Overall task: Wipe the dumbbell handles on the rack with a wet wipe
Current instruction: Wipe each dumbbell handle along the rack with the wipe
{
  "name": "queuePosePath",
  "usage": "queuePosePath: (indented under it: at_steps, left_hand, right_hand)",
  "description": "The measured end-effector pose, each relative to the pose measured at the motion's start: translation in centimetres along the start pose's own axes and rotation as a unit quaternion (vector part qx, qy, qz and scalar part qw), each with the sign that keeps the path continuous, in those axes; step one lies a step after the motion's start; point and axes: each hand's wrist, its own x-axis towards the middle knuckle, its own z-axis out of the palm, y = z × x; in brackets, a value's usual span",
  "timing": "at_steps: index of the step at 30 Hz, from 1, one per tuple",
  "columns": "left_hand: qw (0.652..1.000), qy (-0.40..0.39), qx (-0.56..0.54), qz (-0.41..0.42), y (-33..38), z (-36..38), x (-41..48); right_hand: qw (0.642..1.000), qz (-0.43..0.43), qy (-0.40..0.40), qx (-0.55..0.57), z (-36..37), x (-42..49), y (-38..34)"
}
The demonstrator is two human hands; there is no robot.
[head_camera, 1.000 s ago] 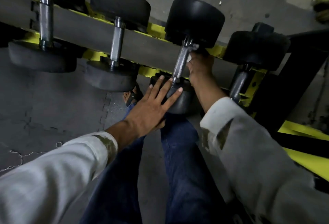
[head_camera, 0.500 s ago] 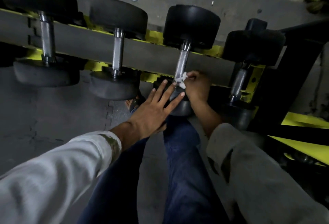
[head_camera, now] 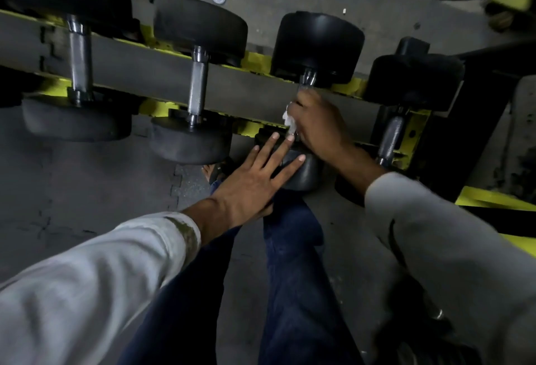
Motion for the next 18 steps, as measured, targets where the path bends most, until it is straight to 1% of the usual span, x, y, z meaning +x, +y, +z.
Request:
queuePosePath:
  at_steps: [1,3,5,6,7,8,11,13,14,15,16,17,18]
  left_hand:
    - [1.0,0.002,0.001,-0.001,0.0,0.0,0.0]
    - [1.0,0.007,0.0,-0.003,0.1,0.1,-0.1]
    - [1.0,0.008,-0.003,-0.007,0.4,0.1,-0.4]
    - [1.0,0.011,-0.005,-0.011,0.5,0.3,-0.5]
    - [1.0,0.014,-0.005,-0.016,0.7,0.3,-0.7]
    - [1.0,0.017,-0.002,-0.021,0.8,0.4,-0.9]
    - [0.999,0.008,0.005,-0.036,1.3,0.6,-1.5]
    - [0.999,0.02,-0.003,-0.045,1.7,0.7,-1.8]
    - [0.998,0.024,-0.009,-0.051,1.8,0.7,-1.9]
    - [0.998,0.025,-0.017,-0.058,2.0,0.8,-2.0]
    - [0.998,0.022,-0.021,-0.061,2.2,0.8,-2.0]
    - [0.997,0.018,-0.022,-0.065,2.3,0.8,-2.0]
    - [0.997,0.016,-0.02,-0.068,2.5,0.7,-2.0]
  right_hand:
    - [0.998,-0.03,0.008,-0.054,-0.1,1.2,1.0]
    - [0.992,-0.058,0.021,-0.111,-0.3,2.2,1.7]
    - [0.976,-0.143,-0.008,-0.165,0.5,1.4,1.2]
    - [0.963,-0.19,-0.042,-0.186,0.9,1.0,0.8]
    - [0.955,-0.219,-0.074,-0.187,0.8,0.9,0.7]
    - [0.95,-0.219,-0.111,-0.191,0.5,1.6,0.7]
    - [0.923,-0.154,-0.217,-0.279,-1.4,5.0,-0.3]
    - [0.897,-0.129,-0.317,-0.28,-2.2,6.2,-2.5]
    - [0.881,-0.123,-0.373,-0.263,-2.2,6.4,-3.5]
    - [0.868,-0.125,-0.413,-0.244,-2.1,6.4,-4.0]
    - [0.865,-0.128,-0.43,-0.225,-1.9,6.2,-4.2]
    - [0.871,-0.144,-0.417,-0.216,-2.0,5.8,-4.0]
    - [0.883,-0.174,-0.381,-0.209,-2.4,5.5,-3.6]
